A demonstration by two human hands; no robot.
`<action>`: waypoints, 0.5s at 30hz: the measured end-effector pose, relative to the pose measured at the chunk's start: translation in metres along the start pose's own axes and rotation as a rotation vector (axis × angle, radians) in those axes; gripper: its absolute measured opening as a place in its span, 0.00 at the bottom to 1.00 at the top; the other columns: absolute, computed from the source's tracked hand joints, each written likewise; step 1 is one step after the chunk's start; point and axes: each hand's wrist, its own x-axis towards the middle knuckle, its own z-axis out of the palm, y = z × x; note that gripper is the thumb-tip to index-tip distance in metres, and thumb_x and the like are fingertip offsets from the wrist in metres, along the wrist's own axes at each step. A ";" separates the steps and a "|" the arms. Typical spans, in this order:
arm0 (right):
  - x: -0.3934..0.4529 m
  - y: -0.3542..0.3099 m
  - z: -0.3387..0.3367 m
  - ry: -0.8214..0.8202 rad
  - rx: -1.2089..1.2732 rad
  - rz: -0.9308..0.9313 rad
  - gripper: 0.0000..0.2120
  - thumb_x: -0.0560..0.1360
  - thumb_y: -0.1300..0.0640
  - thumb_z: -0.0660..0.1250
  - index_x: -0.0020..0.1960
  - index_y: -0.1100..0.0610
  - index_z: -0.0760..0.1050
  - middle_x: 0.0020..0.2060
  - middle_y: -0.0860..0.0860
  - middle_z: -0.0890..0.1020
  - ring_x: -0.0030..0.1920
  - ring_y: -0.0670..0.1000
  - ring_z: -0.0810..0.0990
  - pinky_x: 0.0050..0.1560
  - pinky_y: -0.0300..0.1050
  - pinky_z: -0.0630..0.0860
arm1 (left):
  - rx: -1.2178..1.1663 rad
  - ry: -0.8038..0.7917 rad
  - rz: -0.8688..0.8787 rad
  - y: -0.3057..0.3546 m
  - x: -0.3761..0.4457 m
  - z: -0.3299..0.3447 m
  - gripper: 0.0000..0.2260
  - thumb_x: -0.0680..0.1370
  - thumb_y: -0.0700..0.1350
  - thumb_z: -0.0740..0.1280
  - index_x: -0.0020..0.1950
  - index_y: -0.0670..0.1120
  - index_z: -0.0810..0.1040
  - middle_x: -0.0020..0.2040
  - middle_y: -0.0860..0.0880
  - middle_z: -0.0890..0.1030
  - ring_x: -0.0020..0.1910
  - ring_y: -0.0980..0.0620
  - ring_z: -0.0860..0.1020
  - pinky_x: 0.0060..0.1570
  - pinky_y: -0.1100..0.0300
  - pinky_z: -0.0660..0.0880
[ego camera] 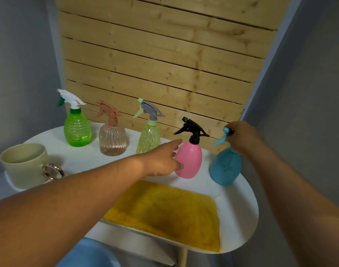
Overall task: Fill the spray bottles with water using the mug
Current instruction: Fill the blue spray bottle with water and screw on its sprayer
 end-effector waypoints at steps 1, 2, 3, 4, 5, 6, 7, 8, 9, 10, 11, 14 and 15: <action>-0.001 -0.001 -0.003 0.002 -0.035 -0.005 0.08 0.78 0.60 0.69 0.53 0.48 0.81 0.46 0.50 0.81 0.52 0.56 0.79 0.66 0.63 0.71 | -0.004 0.002 0.002 0.001 -0.001 -0.001 0.41 0.82 0.40 0.71 0.86 0.53 0.49 0.84 0.49 0.60 0.81 0.48 0.63 0.75 0.50 0.68; -0.001 -0.001 -0.006 0.003 -0.065 -0.011 0.07 0.78 0.59 0.70 0.53 0.48 0.81 0.46 0.50 0.82 0.52 0.56 0.79 0.66 0.62 0.71 | -0.008 0.003 0.002 0.001 -0.002 -0.001 0.41 0.81 0.40 0.72 0.86 0.53 0.50 0.84 0.49 0.60 0.81 0.48 0.64 0.76 0.49 0.68; -0.002 -0.002 -0.010 0.006 -0.089 -0.018 0.07 0.78 0.58 0.70 0.53 0.48 0.82 0.46 0.49 0.82 0.52 0.55 0.79 0.66 0.62 0.71 | -0.012 0.000 0.003 0.001 -0.003 -0.002 0.41 0.81 0.40 0.72 0.86 0.53 0.50 0.84 0.49 0.60 0.81 0.48 0.64 0.76 0.49 0.68; -0.005 -0.004 -0.014 0.009 -0.107 -0.026 0.07 0.77 0.57 0.70 0.53 0.48 0.83 0.46 0.49 0.83 0.52 0.55 0.80 0.65 0.61 0.71 | -0.013 -0.001 0.003 0.002 -0.005 -0.002 0.41 0.81 0.40 0.72 0.86 0.53 0.51 0.84 0.49 0.61 0.81 0.48 0.64 0.75 0.49 0.69; -0.009 -0.006 -0.019 0.019 -0.127 -0.035 0.07 0.77 0.57 0.70 0.53 0.48 0.83 0.46 0.50 0.83 0.52 0.55 0.80 0.65 0.61 0.72 | -0.015 0.000 0.003 0.002 -0.008 -0.003 0.41 0.81 0.40 0.72 0.86 0.53 0.51 0.83 0.49 0.62 0.80 0.48 0.64 0.75 0.49 0.69; -0.014 -0.010 -0.026 0.038 -0.148 -0.053 0.07 0.77 0.58 0.71 0.52 0.48 0.83 0.46 0.50 0.83 0.51 0.56 0.80 0.64 0.60 0.72 | -0.017 0.003 0.003 0.003 -0.011 -0.004 0.41 0.81 0.40 0.73 0.86 0.53 0.51 0.83 0.49 0.62 0.80 0.48 0.65 0.75 0.50 0.69; -0.019 -0.016 -0.035 0.058 -0.169 -0.074 0.08 0.76 0.59 0.71 0.52 0.48 0.83 0.46 0.50 0.83 0.51 0.56 0.80 0.63 0.60 0.73 | -0.021 0.004 0.002 0.003 -0.014 -0.005 0.41 0.80 0.40 0.73 0.86 0.53 0.52 0.83 0.48 0.63 0.80 0.48 0.65 0.74 0.51 0.69; -0.023 -0.023 -0.044 0.074 -0.190 -0.090 0.09 0.76 0.60 0.71 0.52 0.48 0.82 0.45 0.50 0.83 0.50 0.56 0.80 0.61 0.59 0.75 | -0.024 0.004 -0.001 0.003 -0.017 -0.007 0.41 0.80 0.40 0.74 0.86 0.53 0.52 0.83 0.48 0.63 0.80 0.48 0.65 0.73 0.52 0.69; -0.029 -0.031 -0.055 0.079 -0.205 -0.095 0.10 0.75 0.61 0.71 0.52 0.49 0.82 0.45 0.51 0.83 0.49 0.57 0.81 0.60 0.57 0.76 | -0.028 0.006 -0.001 0.003 -0.022 -0.009 0.42 0.80 0.40 0.74 0.86 0.53 0.52 0.82 0.49 0.64 0.80 0.48 0.65 0.72 0.54 0.69; -0.035 -0.041 -0.068 0.073 -0.208 -0.098 0.11 0.74 0.62 0.72 0.52 0.49 0.82 0.46 0.51 0.83 0.49 0.57 0.81 0.58 0.56 0.78 | -0.033 0.006 0.000 0.003 -0.028 -0.013 0.43 0.79 0.40 0.75 0.86 0.53 0.52 0.82 0.49 0.64 0.80 0.49 0.65 0.71 0.55 0.69; -0.040 -0.049 -0.079 0.065 -0.199 -0.104 0.11 0.73 0.62 0.73 0.53 0.50 0.82 0.46 0.52 0.83 0.49 0.57 0.82 0.57 0.56 0.79 | -0.040 -0.001 -0.002 0.003 -0.031 -0.016 0.44 0.78 0.40 0.76 0.85 0.54 0.52 0.82 0.49 0.64 0.80 0.49 0.65 0.70 0.56 0.70; -0.064 -0.076 -0.108 0.120 -0.084 -0.209 0.07 0.76 0.59 0.70 0.54 0.53 0.82 0.45 0.55 0.83 0.47 0.58 0.82 0.54 0.57 0.81 | -0.055 0.000 0.004 0.003 -0.052 -0.028 0.47 0.76 0.43 0.79 0.85 0.57 0.53 0.81 0.49 0.65 0.79 0.49 0.65 0.70 0.55 0.70; -0.073 -0.084 -0.114 0.134 -0.030 -0.260 0.07 0.78 0.59 0.69 0.54 0.54 0.82 0.45 0.55 0.84 0.46 0.58 0.83 0.52 0.57 0.82 | -0.057 0.004 0.011 0.003 -0.058 -0.033 0.48 0.74 0.44 0.80 0.85 0.58 0.52 0.81 0.49 0.65 0.79 0.49 0.66 0.71 0.54 0.70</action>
